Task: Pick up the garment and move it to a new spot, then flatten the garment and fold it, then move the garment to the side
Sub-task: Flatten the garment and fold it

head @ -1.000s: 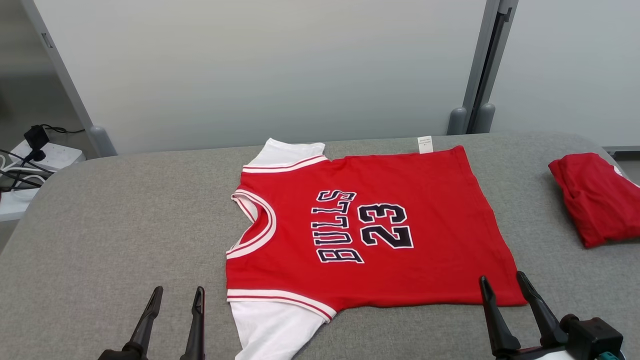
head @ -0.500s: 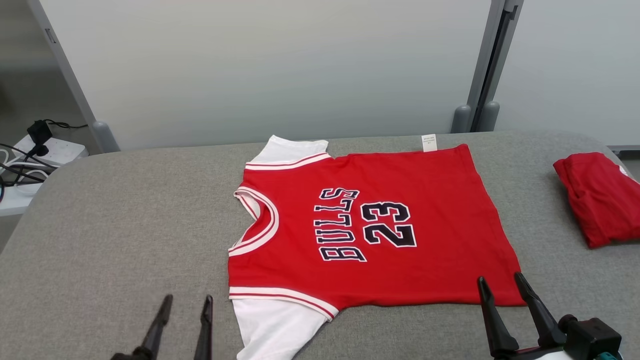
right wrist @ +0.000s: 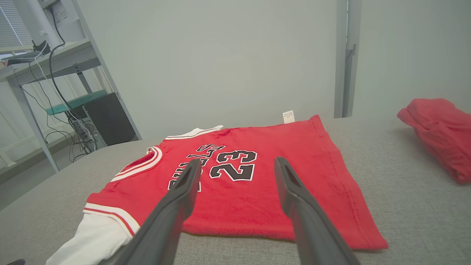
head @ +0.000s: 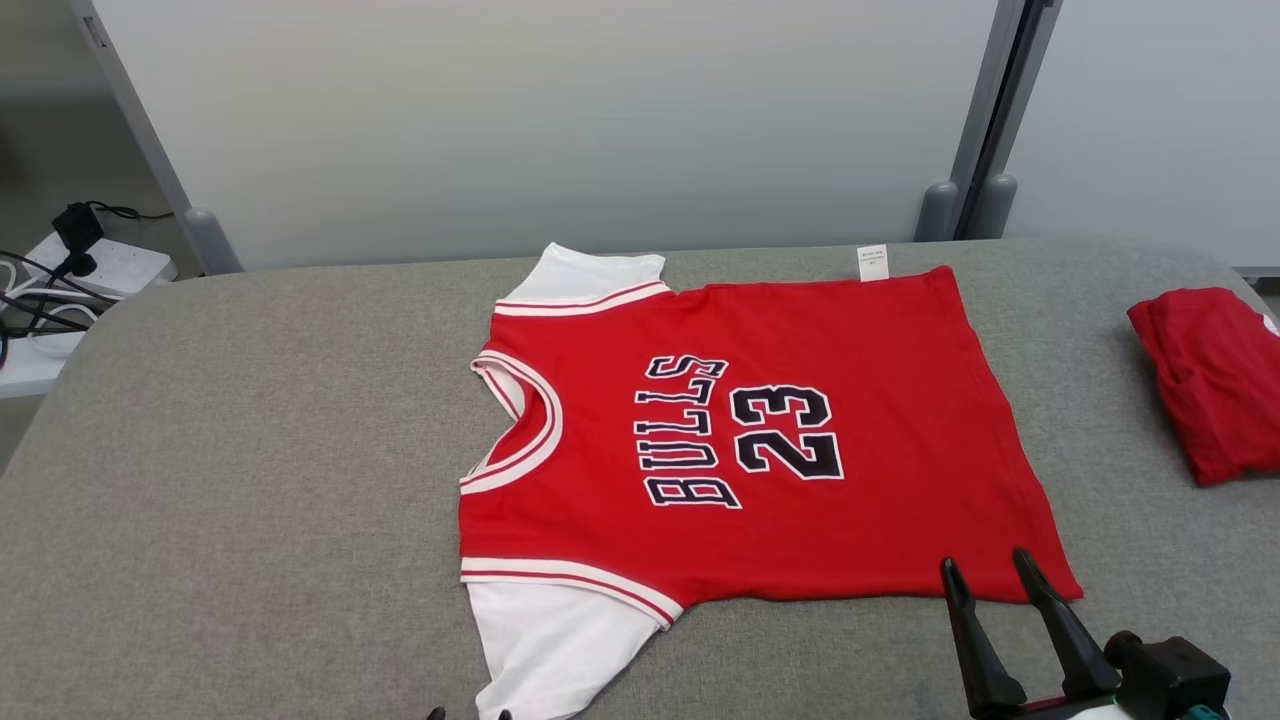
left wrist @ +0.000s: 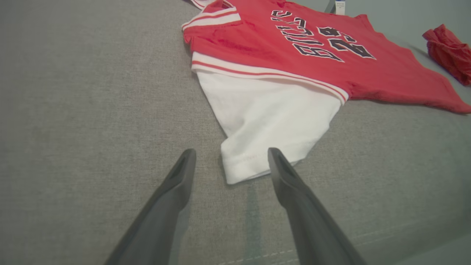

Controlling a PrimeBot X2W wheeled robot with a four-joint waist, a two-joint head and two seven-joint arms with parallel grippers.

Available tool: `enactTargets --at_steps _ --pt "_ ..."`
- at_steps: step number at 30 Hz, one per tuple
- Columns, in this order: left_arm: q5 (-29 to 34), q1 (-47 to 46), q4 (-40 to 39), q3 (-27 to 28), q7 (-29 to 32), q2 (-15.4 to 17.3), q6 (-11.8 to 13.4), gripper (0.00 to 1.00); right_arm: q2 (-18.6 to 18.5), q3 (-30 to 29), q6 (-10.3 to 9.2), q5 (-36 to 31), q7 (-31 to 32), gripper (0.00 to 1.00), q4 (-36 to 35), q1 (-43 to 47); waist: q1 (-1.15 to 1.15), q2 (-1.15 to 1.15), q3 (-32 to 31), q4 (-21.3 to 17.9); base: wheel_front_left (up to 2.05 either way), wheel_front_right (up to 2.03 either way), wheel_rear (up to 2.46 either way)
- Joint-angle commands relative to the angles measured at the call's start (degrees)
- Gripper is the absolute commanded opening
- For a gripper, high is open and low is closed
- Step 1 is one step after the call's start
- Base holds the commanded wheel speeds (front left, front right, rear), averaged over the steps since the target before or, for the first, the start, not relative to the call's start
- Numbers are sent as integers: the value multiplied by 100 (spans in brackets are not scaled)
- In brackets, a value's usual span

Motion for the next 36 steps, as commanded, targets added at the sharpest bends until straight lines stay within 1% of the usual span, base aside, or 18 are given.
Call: enactTargets --at_steps 1,8,22,24,25,26,27,28,29,34,36 --pt "-108 -353 -39 122 -27 1 41 100 -83 133 -15 74 -35 100 -123 -231 0 0 28 -3 0 0 0" --pt "-272 -577 368 -107 151 1 23 100 -152 208 -15 104 -35 100 -91 -302 0 0 105 -74 0 0 0" --pt "-518 -843 782 -279 55 1 149 100 -218 226 -15 126 -35 100 -45 -336 0 0 138 -142 0 0 0" --pt "-537 -866 830 -301 37 1 156 95 -228 221 -15 132 -35 100 -46 -339 0 0 131 -147 0 0 0" --pt "-550 -878 851 -311 28 1 152 91 -232 219 -15 132 -35 100 -47 -338 0 0 128 -149 0 0 0" --pt "-563 -891 866 -322 14 1 145 65 -234 216 -15 132 -35 100 -49 -337 0 0 123 -149 0 0 0" --pt "-584 -904 874 -331 -10 1 130 35 -235 213 -15 133 -35 100 -50 -334 0 0 119 -148 0 0 0" --pt "-619 -914 884 -345 -18 1 97 15 -236 210 -15 133 -35 100 -51 -330 0 0 114 -146 0 0 0" --pt "-653 -924 907 -374 9 1 55 0 -237 207 -15 134 -35 100 -52 -325 0 0 107 -142 0 0 0" --pt "-790 -955 982 -417 67 3 -22 0 -234 199 -15 151 -35 100 -14 -306 0 0 80 -123 0 0 0" --pt "-841 -946 967 -394 89 38 -45 0 -206 82 -15 182 -35 100 118 -287 0 0 78 -116 0 0 0"
